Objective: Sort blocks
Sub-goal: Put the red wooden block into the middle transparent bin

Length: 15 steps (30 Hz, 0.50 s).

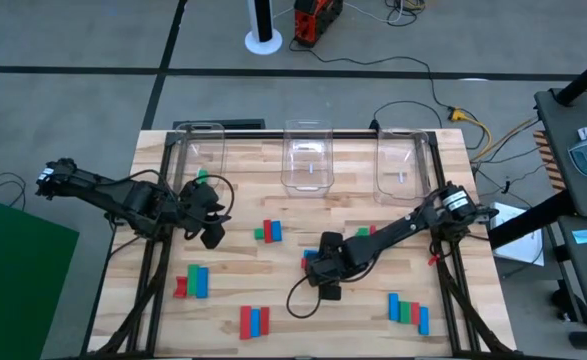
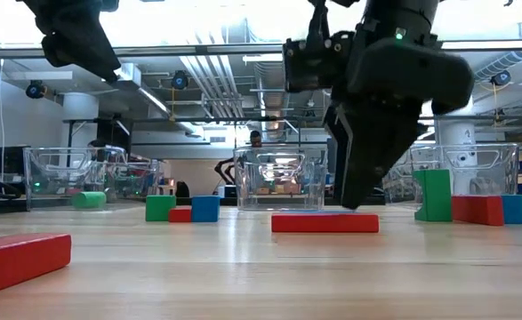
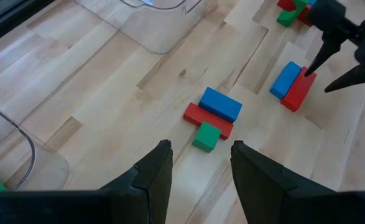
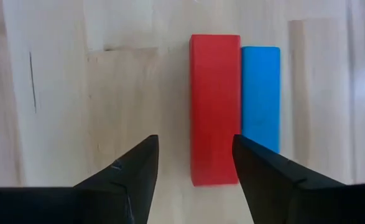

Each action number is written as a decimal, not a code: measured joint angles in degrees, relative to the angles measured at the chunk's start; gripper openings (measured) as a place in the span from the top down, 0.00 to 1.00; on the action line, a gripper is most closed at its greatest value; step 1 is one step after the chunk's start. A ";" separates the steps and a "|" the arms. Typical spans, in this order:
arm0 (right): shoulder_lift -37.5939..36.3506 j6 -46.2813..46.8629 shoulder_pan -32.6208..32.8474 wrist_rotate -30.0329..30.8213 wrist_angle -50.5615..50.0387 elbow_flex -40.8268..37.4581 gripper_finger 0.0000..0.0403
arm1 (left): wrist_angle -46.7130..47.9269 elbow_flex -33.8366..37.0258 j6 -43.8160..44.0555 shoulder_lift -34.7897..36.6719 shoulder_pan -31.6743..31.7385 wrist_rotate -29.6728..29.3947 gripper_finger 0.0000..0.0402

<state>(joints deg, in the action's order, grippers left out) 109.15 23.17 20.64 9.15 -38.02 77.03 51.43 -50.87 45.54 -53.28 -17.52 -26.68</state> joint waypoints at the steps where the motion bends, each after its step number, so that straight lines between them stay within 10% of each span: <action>1: 0.46 0.01 0.00 0.00 -0.13 -0.06 0.53 | -0.02 0.00 0.00 -0.03 0.00 0.00 0.65; 15: 0.11 4.72 1.22 -3.16 1.33 2.55 0.55 | -0.03 0.00 -0.02 -0.25 -0.01 0.00 0.65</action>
<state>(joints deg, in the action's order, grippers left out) 109.27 27.88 21.87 5.99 -36.68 79.58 51.40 -50.87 45.52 -53.52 -17.52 -26.68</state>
